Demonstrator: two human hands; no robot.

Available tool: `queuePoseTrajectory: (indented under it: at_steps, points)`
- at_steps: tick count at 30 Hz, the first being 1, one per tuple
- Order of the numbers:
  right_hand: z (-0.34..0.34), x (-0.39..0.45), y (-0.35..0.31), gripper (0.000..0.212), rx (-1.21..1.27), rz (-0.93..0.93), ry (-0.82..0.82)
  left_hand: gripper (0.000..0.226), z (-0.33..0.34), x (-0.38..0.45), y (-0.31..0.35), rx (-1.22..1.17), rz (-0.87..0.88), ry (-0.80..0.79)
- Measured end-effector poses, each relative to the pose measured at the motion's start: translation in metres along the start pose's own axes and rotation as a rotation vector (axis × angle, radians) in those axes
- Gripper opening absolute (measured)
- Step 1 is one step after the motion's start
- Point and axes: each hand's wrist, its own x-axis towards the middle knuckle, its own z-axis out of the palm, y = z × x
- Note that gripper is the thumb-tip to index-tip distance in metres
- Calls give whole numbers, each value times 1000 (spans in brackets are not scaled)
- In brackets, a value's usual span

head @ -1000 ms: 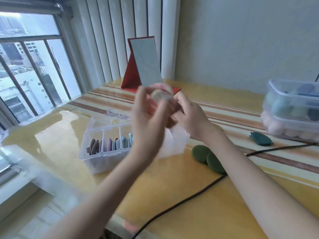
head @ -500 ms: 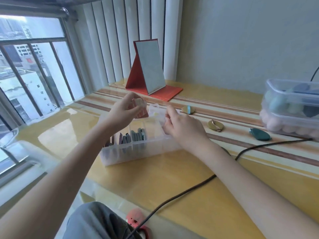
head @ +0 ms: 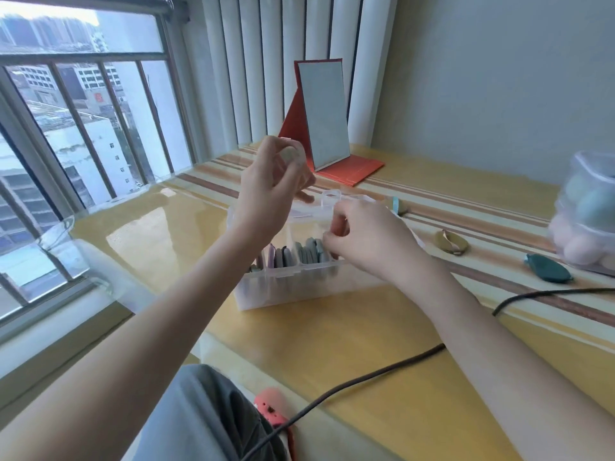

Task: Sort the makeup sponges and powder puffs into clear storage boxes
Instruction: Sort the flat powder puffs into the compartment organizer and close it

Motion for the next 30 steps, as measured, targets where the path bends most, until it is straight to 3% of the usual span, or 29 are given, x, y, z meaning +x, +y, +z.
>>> queuePoseTrajectory:
  at_steps: [4, 9, 11, 15, 19, 24, 30]
  points:
    - [-6, 4, 8, 23, 209, 58, -197, 9, 1, -2, 0, -111, -82, -231]
    - [-20, 7, 18, 30, 341, 19, -339, 14, 4, -4, -8, 103, -121, -525]
    - [-21, 7, 19, 28, 366, 40, -258, 12, 4, -3, -10, 70, -155, -569]
    - [-19, 12, 28, 24, 472, 135, 129, 13, 5, -5, -10, -28, -219, -609]
    - [-8, 12, 27, 21, 490, 89, 71, 9, 6, -5, -11, -21, -210, -613]
    - [1, 12, 23, 24, 539, 87, 155, 13, 5, -5, -9, 0, -229, -612]
    - [7, 9, 11, 18, 591, 50, 210, 49, 2, -7, -6, 26, -215, -575]
